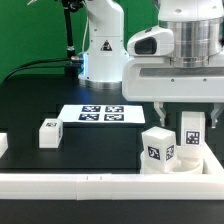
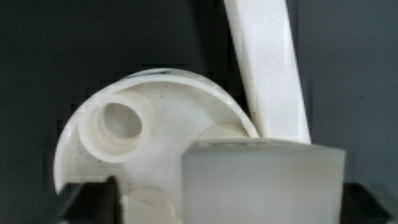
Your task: Assemble stool
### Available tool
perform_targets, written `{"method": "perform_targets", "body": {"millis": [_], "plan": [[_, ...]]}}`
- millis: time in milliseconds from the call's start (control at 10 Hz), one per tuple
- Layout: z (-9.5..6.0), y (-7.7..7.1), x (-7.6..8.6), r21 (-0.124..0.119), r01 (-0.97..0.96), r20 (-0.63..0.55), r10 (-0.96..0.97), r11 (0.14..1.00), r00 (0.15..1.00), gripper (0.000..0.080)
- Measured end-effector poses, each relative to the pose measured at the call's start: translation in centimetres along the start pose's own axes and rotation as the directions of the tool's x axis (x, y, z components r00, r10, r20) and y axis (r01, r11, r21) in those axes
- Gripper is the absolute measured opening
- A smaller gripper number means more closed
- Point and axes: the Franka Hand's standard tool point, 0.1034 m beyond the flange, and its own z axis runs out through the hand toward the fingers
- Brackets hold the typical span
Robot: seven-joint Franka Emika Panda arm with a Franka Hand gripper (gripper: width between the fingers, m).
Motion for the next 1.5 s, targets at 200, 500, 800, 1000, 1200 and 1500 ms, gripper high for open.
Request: {"method": "perform_targets", "body": {"millis": [200,500,800,1000,1200,1500], "plan": [[0.0,0.0,0.0,0.000,-0.068,0.001,0.068,0.998,0.998,0.0385],[0.1,0.0,0.0,0.000,-0.312,0.001,0.312,0.950,0.950,0.0335],[0.2,0.0,1.2,0.020,-0.597,0.005,0.597,0.802,0.802,0.0335],[0.1,-0.1,1.7,0.050,-0.817,0.036,0.817,0.574,0.576,0.0337],[0.0,-0.4,2.9,0.133,-0.946,0.062,0.950,0.296,0.306,0.0337],[0.0,-0.7,2.7,0.124,-0.977,0.080,0.980,0.171,0.182,0.0337]]}}
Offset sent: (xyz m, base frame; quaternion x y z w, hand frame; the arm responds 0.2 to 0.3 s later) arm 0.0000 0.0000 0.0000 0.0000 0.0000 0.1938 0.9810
